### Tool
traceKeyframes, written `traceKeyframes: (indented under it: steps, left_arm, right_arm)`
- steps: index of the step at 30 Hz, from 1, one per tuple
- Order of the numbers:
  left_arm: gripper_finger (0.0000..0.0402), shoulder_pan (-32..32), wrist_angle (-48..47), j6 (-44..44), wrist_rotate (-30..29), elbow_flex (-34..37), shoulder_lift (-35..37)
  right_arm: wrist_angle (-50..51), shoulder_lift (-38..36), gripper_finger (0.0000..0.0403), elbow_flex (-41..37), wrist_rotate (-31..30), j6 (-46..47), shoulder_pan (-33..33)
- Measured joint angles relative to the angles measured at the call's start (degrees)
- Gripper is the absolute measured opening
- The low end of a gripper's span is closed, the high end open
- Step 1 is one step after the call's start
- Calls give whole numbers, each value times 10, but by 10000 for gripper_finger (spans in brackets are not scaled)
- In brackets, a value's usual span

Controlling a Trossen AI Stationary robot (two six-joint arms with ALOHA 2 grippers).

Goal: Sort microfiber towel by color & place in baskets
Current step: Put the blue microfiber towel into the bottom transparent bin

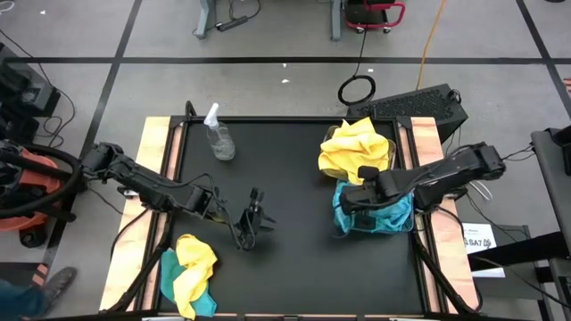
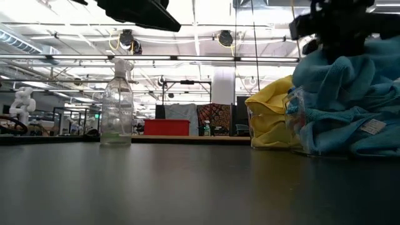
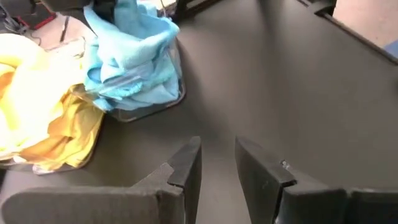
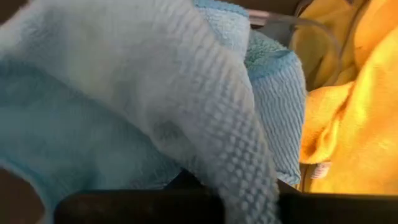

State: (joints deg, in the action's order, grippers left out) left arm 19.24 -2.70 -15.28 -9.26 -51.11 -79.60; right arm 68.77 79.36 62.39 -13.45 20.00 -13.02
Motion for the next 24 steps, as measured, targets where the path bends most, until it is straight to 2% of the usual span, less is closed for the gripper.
traceKeyframes:
  steps: [4, 9, 16, 24]
  left_arm:
    - [105, 1, -1, 0, 0, -1, -10]
    - [105, 1, -2, 0, 0, -1, -32]
    - [105, -1, -2, -8, 0, -1, -59]
    - [105, -3, 7, -16, 0, -1, -62]
  right_arm:
    - [-1, 38, 1, -2, 0, -6, 7]
    - [-44, 61, 2, -47, 15, -14, 11]
    - [-133, 58, 3, -126, 44, -13, 25]
    - [-163, 58, 8, -139, 62, -30, 36]
